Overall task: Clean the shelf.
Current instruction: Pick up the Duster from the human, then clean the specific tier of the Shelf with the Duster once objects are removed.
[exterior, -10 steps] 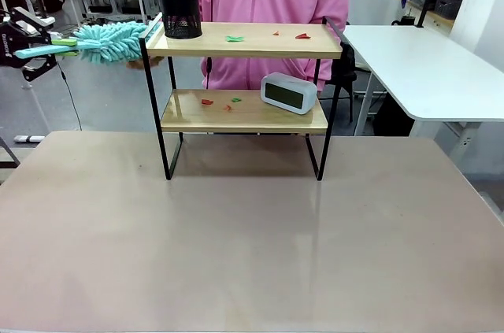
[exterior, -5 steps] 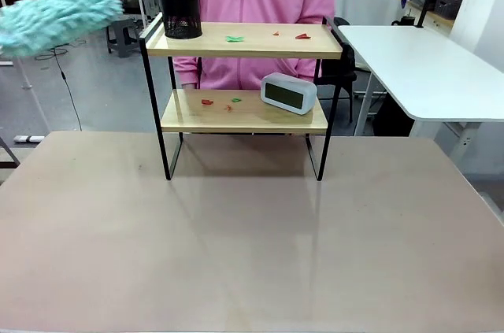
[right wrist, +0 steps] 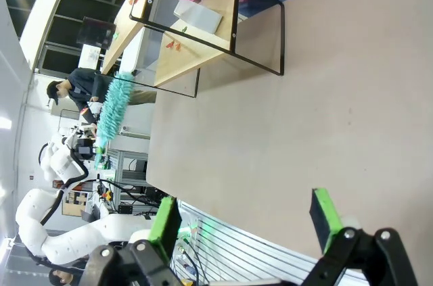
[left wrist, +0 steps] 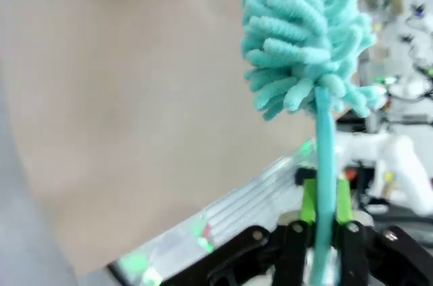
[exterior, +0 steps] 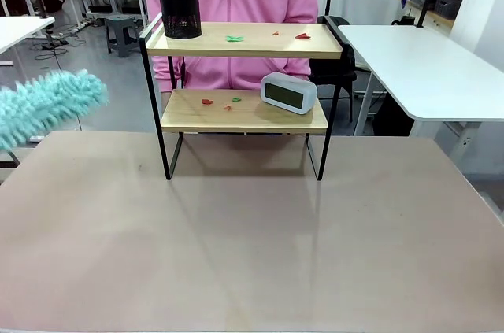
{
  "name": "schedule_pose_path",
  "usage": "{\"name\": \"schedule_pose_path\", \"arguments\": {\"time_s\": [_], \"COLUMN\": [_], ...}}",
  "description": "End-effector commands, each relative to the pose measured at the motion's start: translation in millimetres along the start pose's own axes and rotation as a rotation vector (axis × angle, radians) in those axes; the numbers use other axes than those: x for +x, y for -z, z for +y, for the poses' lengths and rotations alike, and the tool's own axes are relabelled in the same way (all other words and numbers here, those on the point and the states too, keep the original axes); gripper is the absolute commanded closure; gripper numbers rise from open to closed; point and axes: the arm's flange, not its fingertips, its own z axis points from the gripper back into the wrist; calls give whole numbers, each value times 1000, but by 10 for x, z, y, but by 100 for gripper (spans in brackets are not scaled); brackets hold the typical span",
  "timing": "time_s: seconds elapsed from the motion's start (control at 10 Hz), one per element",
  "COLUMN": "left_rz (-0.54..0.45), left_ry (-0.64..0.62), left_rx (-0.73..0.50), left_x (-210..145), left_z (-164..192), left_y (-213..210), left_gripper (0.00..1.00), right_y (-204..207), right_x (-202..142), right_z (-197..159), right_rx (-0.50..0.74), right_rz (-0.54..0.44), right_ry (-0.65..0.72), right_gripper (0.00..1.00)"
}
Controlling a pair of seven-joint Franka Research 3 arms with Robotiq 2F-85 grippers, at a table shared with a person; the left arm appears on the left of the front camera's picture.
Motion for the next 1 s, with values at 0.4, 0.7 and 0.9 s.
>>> {"name": "schedule_pose_path", "arguments": {"time_s": [0.4, 0.7, 0.9], "left_rz": [0, 0, 0], "left_ry": [0, 0, 0], "left_rx": [0, 0, 0], "left_x": [0, 0, 0], "left_z": [0, 0, 0], "left_y": [0, 0, 0], "left_gripper": [100, 100, 100], "right_y": [-13, -13, -13], "right_x": [20, 20, 20], "right_z": [-9, -9, -9], "right_rx": [27, 27, 27], "right_rz": [-12, -12, -12], "right_ry": [-24, -24, -24], "right_gripper": [0, 0, 0]}}
